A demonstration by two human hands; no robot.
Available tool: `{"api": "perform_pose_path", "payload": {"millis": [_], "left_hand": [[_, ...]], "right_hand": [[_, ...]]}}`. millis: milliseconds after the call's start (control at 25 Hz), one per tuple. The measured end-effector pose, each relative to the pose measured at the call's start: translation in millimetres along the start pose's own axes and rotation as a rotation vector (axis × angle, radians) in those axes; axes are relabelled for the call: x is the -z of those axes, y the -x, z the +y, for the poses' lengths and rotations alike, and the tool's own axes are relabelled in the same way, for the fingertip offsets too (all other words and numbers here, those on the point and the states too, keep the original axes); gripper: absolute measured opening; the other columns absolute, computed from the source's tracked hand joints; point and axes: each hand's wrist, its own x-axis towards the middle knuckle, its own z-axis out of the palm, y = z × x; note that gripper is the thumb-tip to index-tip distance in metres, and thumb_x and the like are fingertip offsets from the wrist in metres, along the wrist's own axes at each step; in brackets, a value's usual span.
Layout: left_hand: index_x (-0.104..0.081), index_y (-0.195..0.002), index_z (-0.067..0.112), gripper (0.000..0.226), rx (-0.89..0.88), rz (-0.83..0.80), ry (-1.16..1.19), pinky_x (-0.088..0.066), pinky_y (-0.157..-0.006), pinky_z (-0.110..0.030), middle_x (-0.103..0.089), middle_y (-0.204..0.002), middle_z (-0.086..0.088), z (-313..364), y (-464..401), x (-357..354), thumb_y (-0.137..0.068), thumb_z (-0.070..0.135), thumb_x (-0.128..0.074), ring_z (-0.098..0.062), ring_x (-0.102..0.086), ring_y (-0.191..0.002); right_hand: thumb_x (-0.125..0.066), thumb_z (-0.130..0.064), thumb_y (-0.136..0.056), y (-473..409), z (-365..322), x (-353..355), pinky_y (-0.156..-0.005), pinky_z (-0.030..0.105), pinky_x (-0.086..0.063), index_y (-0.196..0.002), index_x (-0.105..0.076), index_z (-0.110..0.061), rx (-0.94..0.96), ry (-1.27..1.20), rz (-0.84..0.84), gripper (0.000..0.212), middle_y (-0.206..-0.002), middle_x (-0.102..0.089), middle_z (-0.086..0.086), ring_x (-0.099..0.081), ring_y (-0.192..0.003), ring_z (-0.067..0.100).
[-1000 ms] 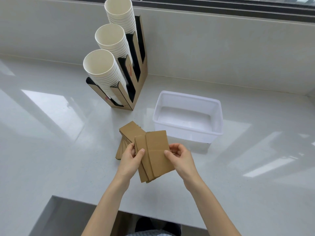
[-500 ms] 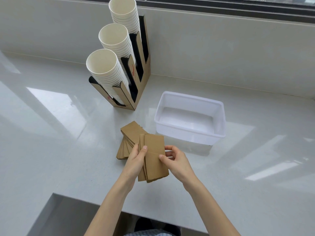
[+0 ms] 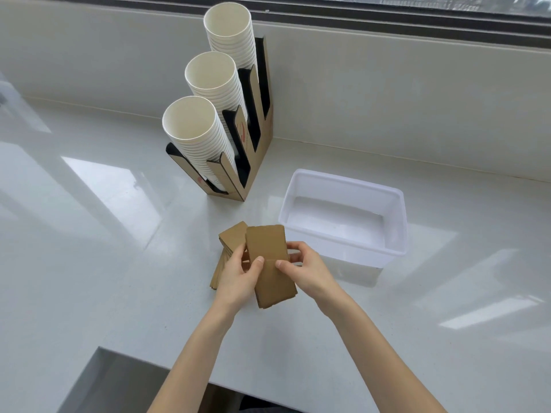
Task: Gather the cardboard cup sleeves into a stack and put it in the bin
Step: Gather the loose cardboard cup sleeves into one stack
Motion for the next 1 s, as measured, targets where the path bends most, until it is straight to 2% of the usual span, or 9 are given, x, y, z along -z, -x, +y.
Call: {"api": "perform_pose_path", "payload": {"millis": [120, 200, 320, 400, 480, 520, 600, 800, 1000], "left_hand": [[-0.054, -0.11, 0.023, 0.024, -0.004, 0.104, -0.037, -0.049, -0.075, -0.028, -0.063, -0.097, 0.0, 3.4, -17.2, 12.4, -0.087, 0.015, -0.051, -0.016, -0.059, -0.088], [-0.056, -0.114, 0.014, 0.028, 0.004, 0.186, -0.105, -0.047, -0.08, -0.033, -0.063, -0.098, -0.006, 2.9, -27.0, 16.4, -0.086, 0.015, -0.054, -0.022, -0.057, -0.089], [-0.057, -0.111, 0.008, 0.027, 0.043, 0.268, -0.196, -0.039, -0.074, -0.029, -0.059, -0.093, -0.007, -1.0, -42.9, 18.4, -0.085, 0.016, -0.054, -0.023, -0.053, -0.085], [-0.057, -0.109, 0.006, 0.027, 0.074, 0.302, -0.223, -0.04, -0.074, -0.03, -0.059, -0.094, -0.009, -6.7, -52.5, 16.9, -0.085, 0.017, -0.054, -0.026, -0.053, -0.085], [-0.056, -0.111, 0.005, 0.032, 0.128, 0.35, -0.269, -0.045, -0.086, -0.04, -0.055, -0.109, -0.018, -14.0, -60.1, 13.8, -0.084, 0.02, -0.054, -0.035, -0.05, -0.103], [-0.054, -0.115, 0.004, 0.036, 0.165, 0.364, -0.311, -0.04, -0.096, -0.042, -0.048, -0.118, -0.021, -16.5, -61.8, 11.7, -0.084, 0.022, -0.054, -0.037, -0.043, -0.114], [-0.048, -0.123, 0.003, 0.044, 0.191, 0.39, -0.386, -0.03, -0.104, -0.041, -0.037, -0.129, -0.021, -18.9, -63.5, 9.3, -0.084, 0.023, -0.054, -0.036, -0.03, -0.124], [-0.04, -0.132, 0.012, 0.053, 0.229, 0.396, -0.378, -0.025, -0.107, -0.045, -0.032, -0.136, -0.019, -25.3, -68.8, 15.0, -0.084, 0.027, -0.056, -0.035, -0.027, -0.127], [-0.023, -0.141, 0.015, 0.071, 0.311, 0.288, -0.285, -0.024, -0.111, -0.049, -0.026, -0.145, -0.017, -37.6, -77.0, 26.5, -0.082, 0.037, -0.057, -0.034, -0.023, -0.135]], "right_hand": [[-0.055, -0.018, -0.087, -22.9, -16.2, -4.8, -0.058, 0.018, -0.045, -0.121, -0.05, -0.014, 0.022, 0.067, -0.005, 0.035, -0.085, -0.056, -0.004, -0.056, -0.077, 0.01], [-0.054, -0.018, -0.086, -36.3, -23.1, -11.5, -0.071, 0.027, -0.049, -0.121, -0.053, -0.011, 0.029, 0.138, -0.004, 0.036, -0.095, -0.06, 0.002, -0.058, -0.09, 0.018], [-0.052, -0.017, -0.087, -55.9, -30.0, -21.9, -0.092, 0.034, -0.047, -0.123, -0.053, -0.008, 0.046, 0.305, 0.007, 0.037, -0.118, -0.062, 0.013, -0.057, -0.11, 0.026], [-0.051, -0.015, -0.088, -66.4, -31.3, -27.9, -0.092, 0.033, -0.045, -0.125, -0.052, -0.006, 0.073, 0.423, 0.018, 0.038, -0.124, -0.059, 0.014, -0.055, -0.114, 0.028], [-0.05, -0.015, -0.088, -76.4, -28.7, -32.9, -0.092, 0.035, -0.046, -0.125, -0.051, -0.005, 0.069, 0.481, 0.018, 0.038, -0.125, -0.056, 0.016, -0.055, -0.113, 0.031], [-0.05, -0.014, -0.088, -80.1, -25.9, -35.3, -0.094, 0.037, -0.047, -0.126, -0.05, -0.005, 0.061, 0.501, 0.012, 0.039, -0.126, -0.055, 0.017, -0.054, -0.113, 0.032], [-0.049, -0.015, -0.088, -84.7, -21.1, -38.1, -0.098, 0.04, -0.046, -0.126, -0.05, -0.004, 0.052, 0.549, -0.006, 0.04, -0.127, -0.053, 0.018, -0.051, -0.116, 0.033], [-0.048, -0.018, -0.089, -84.3, -13.8, -44.2, -0.109, 0.038, -0.034, -0.132, -0.045, -0.008, 0.034, 0.55, -0.02, 0.045, -0.134, -0.04, 0.017, -0.033, -0.128, 0.032], [-0.052, -0.021, -0.088, -82.9, -12.1, -44.2, -0.102, 0.033, -0.039, -0.14, -0.033, -0.012, -0.026, 0.394, -0.066, 0.056, -0.14, -0.04, 0.016, -0.043, -0.128, 0.028]]}}
